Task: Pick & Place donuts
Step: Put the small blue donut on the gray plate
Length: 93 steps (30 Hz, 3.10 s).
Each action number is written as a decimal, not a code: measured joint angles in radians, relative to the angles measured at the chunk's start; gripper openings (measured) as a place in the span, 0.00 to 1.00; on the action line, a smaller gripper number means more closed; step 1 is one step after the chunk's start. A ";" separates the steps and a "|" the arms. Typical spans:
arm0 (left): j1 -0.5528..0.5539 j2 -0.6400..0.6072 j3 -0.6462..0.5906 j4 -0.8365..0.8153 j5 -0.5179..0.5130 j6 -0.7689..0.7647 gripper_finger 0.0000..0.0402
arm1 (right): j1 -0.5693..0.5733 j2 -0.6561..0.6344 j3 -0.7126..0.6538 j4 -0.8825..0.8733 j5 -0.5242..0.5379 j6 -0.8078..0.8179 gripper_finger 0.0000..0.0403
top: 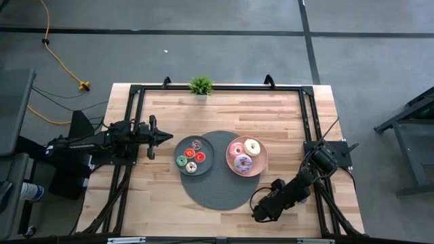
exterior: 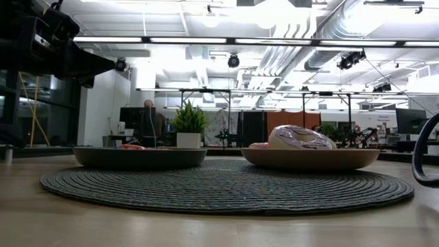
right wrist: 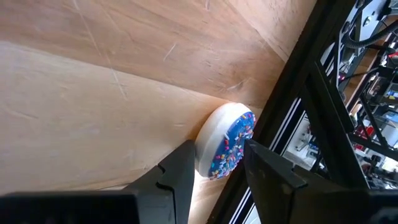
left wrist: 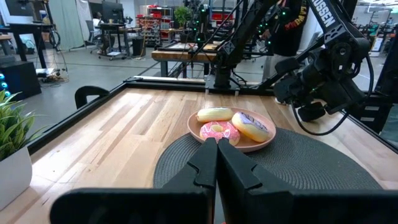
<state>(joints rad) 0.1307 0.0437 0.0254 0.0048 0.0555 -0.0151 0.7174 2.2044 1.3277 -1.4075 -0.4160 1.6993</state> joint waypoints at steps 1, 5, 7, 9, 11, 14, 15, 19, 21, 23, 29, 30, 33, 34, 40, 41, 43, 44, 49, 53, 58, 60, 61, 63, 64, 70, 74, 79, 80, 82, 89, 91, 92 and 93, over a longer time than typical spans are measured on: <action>0.000 0.000 0.000 0.000 0.000 0.000 0.01 | 0.000 0.000 0.000 -0.001 0.000 0.000 0.32; 0.000 0.000 0.000 0.000 0.000 0.000 0.01 | 0.000 0.000 0.000 -0.004 0.000 -0.004 0.32; 0.000 0.000 0.000 0.000 0.000 0.000 0.01 | 0.000 0.000 0.000 -0.004 -0.001 -0.005 0.32; 0.000 0.000 0.000 0.000 0.000 0.000 0.01 | 0.000 0.000 0.000 -0.005 -0.002 -0.005 0.32; 0.000 0.000 0.000 0.000 0.000 0.000 0.01 | 0.000 0.000 0.000 -0.005 -0.003 -0.008 0.32; 0.000 0.000 0.000 0.000 0.000 0.000 0.01 | 0.000 0.000 0.000 -0.006 -0.002 -0.015 0.32; 0.000 0.000 0.000 0.000 0.000 0.000 0.01 | 0.000 0.000 0.000 -0.006 -0.003 -0.016 0.32; 0.000 0.000 0.000 0.000 0.000 0.000 0.01 | 0.000 0.000 0.000 -0.006 -0.003 -0.016 0.32; 0.000 0.000 0.000 0.000 0.000 0.000 0.01 | 0.000 0.000 0.000 -0.006 -0.003 -0.016 0.32; 0.000 0.000 0.000 0.000 0.000 0.000 0.01 | 0.000 0.000 0.000 -0.006 -0.004 -0.017 0.32; 0.000 0.000 0.000 0.000 0.000 0.000 0.01 | 0.000 0.000 0.000 -0.006 -0.008 -0.023 0.32; 0.000 0.000 0.000 0.000 0.000 0.000 0.01 | 0.000 0.000 0.000 -0.006 -0.009 -0.023 0.32; 0.000 0.000 0.000 0.000 0.000 0.000 0.01 | 0.000 0.000 0.000 -0.006 -0.010 -0.024 0.32; 0.000 0.000 0.000 0.000 0.000 0.000 0.01 | 0.000 0.000 0.000 -0.005 -0.010 -0.024 0.32; 0.000 0.000 0.000 0.000 0.000 0.000 0.01 | 0.000 0.000 -0.001 -0.005 -0.011 -0.028 0.32; 0.000 0.000 0.000 0.000 0.000 0.000 0.01 | 0.000 0.000 -0.001 -0.006 -0.011 -0.030 0.32; 0.000 0.000 0.000 0.000 0.000 0.000 0.01 | 0.000 0.000 -0.001 -0.006 -0.011 -0.031 0.32; 0.000 0.000 0.000 0.000 0.000 0.000 0.01 | 0.000 0.000 -0.001 -0.006 -0.012 -0.032 0.32; 0.000 0.000 0.000 0.000 0.000 0.000 0.01 | 0.000 0.000 -0.001 -0.006 -0.012 -0.033 0.32; 0.000 0.000 0.000 0.000 0.000 0.000 0.01 | 0.000 0.000 -0.001 -0.006 -0.013 -0.039 0.32; 0.000 0.000 0.000 0.000 0.000 0.000 0.01 | 0.000 0.000 -0.001 -0.006 -0.017 -0.039 0.32; 0.000 0.000 0.000 0.000 0.000 0.000 0.01 | 0.000 0.000 -0.001 -0.006 -0.019 -0.039 0.32; 0.000 0.000 0.000 0.000 0.000 0.000 0.01 | 0.000 0.000 -0.001 -0.006 -0.019 -0.039 0.32; 0.000 0.000 0.000 0.000 0.000 0.000 0.01 | 0.000 0.000 -0.001 -0.006 -0.020 -0.039 0.32; 0.000 0.000 0.000 0.000 0.000 0.000 0.01 | -0.003 0.000 -0.001 -0.006 -0.021 -0.039 0.32; 0.000 0.000 0.000 0.000 0.000 0.000 0.01 | -0.006 0.000 -0.001 -0.008 -0.025 -0.045 0.25; 0.000 0.000 0.000 0.000 0.000 0.000 0.01 | -0.006 0.000 -0.001 -0.007 -0.025 -0.045 0.20; 0.000 0.000 0.000 0.000 0.000 0.000 0.01 | -0.006 -0.008 0.000 -0.008 -0.023 -0.044 0.14; 0.000 0.000 0.000 0.000 0.000 0.000 0.01 | -0.006 -0.013 0.000 -0.012 -0.020 -0.044 0.13; 0.000 0.000 0.000 0.000 0.000 0.000 0.01 | -0.006 -0.020 -0.002 -0.024 -0.010 -0.043 0.11; 0.000 0.000 0.000 0.000 0.000 0.000 0.01 | -0.005 -0.041 -0.003 -0.062 0.005 -0.041 0.05; 0.000 0.000 0.000 0.000 0.000 0.000 0.01 | -0.005 -0.041 -0.003 -0.059 0.004 -0.041 0.05; 0.000 0.000 0.000 0.000 0.000 0.000 0.01 | -0.005 -0.041 -0.003 -0.059 0.004 -0.041 0.04; 0.000 0.000 0.000 0.000 0.000 0.000 0.01 | -0.005 -0.042 -0.003 -0.059 0.004 -0.041 0.04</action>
<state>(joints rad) 0.1308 0.0436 0.0254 0.0044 0.0555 -0.0151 0.7124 2.1622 1.3244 -1.4666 -0.4122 1.6581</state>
